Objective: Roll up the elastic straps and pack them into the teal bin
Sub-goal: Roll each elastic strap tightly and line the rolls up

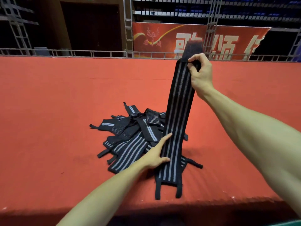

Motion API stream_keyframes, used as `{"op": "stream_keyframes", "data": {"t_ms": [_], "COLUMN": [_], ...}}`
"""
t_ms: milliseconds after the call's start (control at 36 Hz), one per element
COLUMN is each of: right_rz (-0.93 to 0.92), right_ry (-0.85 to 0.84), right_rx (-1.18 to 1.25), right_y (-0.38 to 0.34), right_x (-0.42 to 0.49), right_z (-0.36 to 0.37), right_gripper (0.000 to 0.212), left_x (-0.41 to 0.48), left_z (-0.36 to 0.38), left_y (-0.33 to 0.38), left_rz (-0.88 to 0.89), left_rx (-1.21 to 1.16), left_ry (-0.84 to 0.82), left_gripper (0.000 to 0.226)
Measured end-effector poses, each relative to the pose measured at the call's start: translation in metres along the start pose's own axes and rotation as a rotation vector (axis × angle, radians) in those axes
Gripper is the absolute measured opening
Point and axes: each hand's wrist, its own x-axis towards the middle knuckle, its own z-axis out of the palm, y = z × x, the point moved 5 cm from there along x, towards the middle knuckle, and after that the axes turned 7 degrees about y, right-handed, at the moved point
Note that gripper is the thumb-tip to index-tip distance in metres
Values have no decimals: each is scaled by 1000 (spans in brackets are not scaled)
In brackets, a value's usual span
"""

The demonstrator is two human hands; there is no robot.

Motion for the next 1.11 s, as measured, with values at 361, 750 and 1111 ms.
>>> {"op": "stream_keyframes", "data": {"t_ms": [361,750,1111], "right_rz": [61,85,161], "right_ry": [-26,-135,-136], "right_rx": [51,58,38], "right_y": [6,14,50], "right_x": [-31,-69,-83], "right_z": [24,74,73], "right_gripper": [32,24,29], "left_x": [-45,-69,-72], "left_z": [-4,2,3], "left_y": [-23,-19,-12], "left_rz": [-197,-222,132], "left_rx": [-192,228,757], "left_ry": [90,42,181], "left_gripper": [81,76,49]}}
